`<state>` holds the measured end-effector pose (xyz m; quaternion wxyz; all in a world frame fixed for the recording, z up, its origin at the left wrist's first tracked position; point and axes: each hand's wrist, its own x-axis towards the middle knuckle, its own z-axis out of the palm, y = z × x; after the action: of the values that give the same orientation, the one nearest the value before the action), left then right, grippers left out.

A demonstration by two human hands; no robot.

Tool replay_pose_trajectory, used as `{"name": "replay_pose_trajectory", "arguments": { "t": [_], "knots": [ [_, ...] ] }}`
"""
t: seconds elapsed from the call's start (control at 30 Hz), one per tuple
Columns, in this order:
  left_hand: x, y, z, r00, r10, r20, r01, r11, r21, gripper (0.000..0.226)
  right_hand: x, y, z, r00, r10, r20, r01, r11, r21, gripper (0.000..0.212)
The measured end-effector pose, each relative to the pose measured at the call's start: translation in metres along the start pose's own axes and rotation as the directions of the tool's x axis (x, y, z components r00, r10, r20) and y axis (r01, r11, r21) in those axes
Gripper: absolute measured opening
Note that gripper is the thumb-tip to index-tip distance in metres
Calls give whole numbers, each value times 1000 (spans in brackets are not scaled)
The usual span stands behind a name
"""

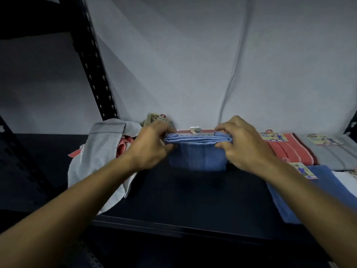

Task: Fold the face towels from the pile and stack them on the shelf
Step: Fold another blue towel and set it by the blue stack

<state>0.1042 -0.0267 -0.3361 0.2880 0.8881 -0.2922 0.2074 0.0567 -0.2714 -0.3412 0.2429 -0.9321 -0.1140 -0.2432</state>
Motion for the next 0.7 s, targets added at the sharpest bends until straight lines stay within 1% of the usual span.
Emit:
{"name": "replay_pose_trajectory", "arguments": {
  "t": [0.03, 0.07, 0.1, 0.13, 0.2, 0.23, 0.3, 0.37, 0.47, 0.53, 0.6, 0.7],
  "knots": [
    [-6, 3, 2, 992, 106, -70, -102, 993, 60, 16, -5, 0, -1, 995, -72, -70, 69, 997, -31, 24],
    [-14, 5, 4, 978, 179, -104, -167, 980, 109, 20, -12, 1, 0, 981, -148, -126, 139, 987, -80, 16],
    [-24, 6, 7, 968, 226, -110, -209, 967, 146, 23, -22, 3, 2, 963, -216, -164, 193, 971, -142, 13],
    [-35, 5, 13, 960, 260, -103, -238, 954, 184, 27, -33, 5, 5, 948, -267, -171, 230, 951, -208, 14],
    [-61, 3, 26, 944, 323, -65, -296, 919, 261, 28, -59, 10, 16, 929, -349, -127, 296, 903, -311, 11],
    [-74, 2, 33, 937, 348, -34, -325, 902, 283, 27, -73, 14, 22, 923, -373, -94, 325, 887, -326, 8],
    [-99, 0, 43, 924, 378, 59, -379, 881, 282, 26, -98, 23, 35, 919, -393, -29, 368, 882, -294, 6],
    [-117, -2, 47, 923, 352, 156, -381, 892, 242, 27, -116, 30, 44, 909, -412, 59, 412, 872, -266, 9],
    [-133, -4, 46, 928, 265, 262, -321, 925, 201, 33, -131, 36, 49, 893, -416, 172, 446, 868, -218, 20],
    [-136, -3, 43, 929, 231, 288, -285, 945, 161, 36, -133, 35, 47, 898, -383, 216, 421, 891, -171, 27],
    [-138, 0, 39, 922, 234, 308, -279, 954, 112, 40, -134, 33, 41, 902, -339, 268, 382, 915, -131, 31],
    [-139, 1, 31, 902, 230, 364, -271, 960, 66, 51, -135, 29, 32, 901, -271, 338, 323, 940, -108, 40]
  ]
}}
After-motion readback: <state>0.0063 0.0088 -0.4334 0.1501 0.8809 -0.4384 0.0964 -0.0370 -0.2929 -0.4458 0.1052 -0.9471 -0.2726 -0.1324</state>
